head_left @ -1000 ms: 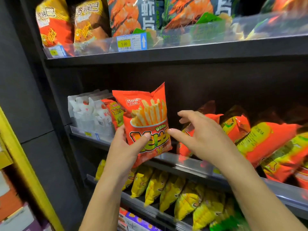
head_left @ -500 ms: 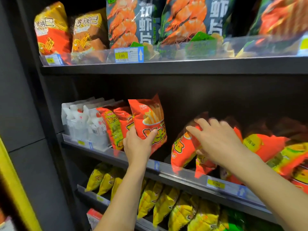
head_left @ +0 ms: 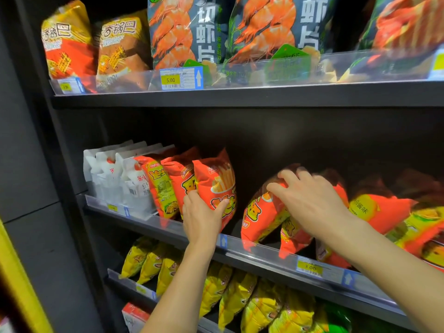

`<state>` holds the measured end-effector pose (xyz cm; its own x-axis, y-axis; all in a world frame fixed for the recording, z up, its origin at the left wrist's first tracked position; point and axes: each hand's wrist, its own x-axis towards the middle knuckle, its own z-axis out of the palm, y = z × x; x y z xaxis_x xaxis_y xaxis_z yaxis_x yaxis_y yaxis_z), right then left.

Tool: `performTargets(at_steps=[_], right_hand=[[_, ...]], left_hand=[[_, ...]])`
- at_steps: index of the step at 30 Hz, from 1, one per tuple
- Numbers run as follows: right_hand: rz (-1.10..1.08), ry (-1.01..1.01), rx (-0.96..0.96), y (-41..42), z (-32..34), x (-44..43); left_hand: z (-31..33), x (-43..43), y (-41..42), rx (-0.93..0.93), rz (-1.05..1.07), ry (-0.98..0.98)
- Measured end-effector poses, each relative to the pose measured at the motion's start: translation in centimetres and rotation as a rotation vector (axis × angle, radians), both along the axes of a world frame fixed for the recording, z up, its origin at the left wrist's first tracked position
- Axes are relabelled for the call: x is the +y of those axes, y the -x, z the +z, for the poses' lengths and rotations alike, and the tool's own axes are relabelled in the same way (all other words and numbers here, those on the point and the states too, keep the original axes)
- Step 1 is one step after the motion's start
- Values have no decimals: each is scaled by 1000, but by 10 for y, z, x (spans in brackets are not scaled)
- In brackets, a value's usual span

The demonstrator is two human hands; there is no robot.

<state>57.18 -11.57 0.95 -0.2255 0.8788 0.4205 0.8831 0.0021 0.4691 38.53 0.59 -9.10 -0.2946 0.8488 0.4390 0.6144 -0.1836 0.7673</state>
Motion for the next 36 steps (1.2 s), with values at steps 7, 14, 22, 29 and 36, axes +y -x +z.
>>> performTargets(at_steps=[7, 14, 22, 29, 36], right_hand=[[2, -78, 33, -5, -3, 5], [28, -207, 92, -9, 6, 4], [155, -321, 160, -8, 20, -14], [209, -305, 166, 3, 12, -8], [365, -312, 463, 3, 10, -14]], left_hand=[[1, -6, 0, 8, 15, -14], [16, -57, -6, -25, -123, -316], [25, -80, -38, 356, -345, -339], [13, -70, -33, 244, -312, -208], [12, -67, -20, 88, -380, -173]])
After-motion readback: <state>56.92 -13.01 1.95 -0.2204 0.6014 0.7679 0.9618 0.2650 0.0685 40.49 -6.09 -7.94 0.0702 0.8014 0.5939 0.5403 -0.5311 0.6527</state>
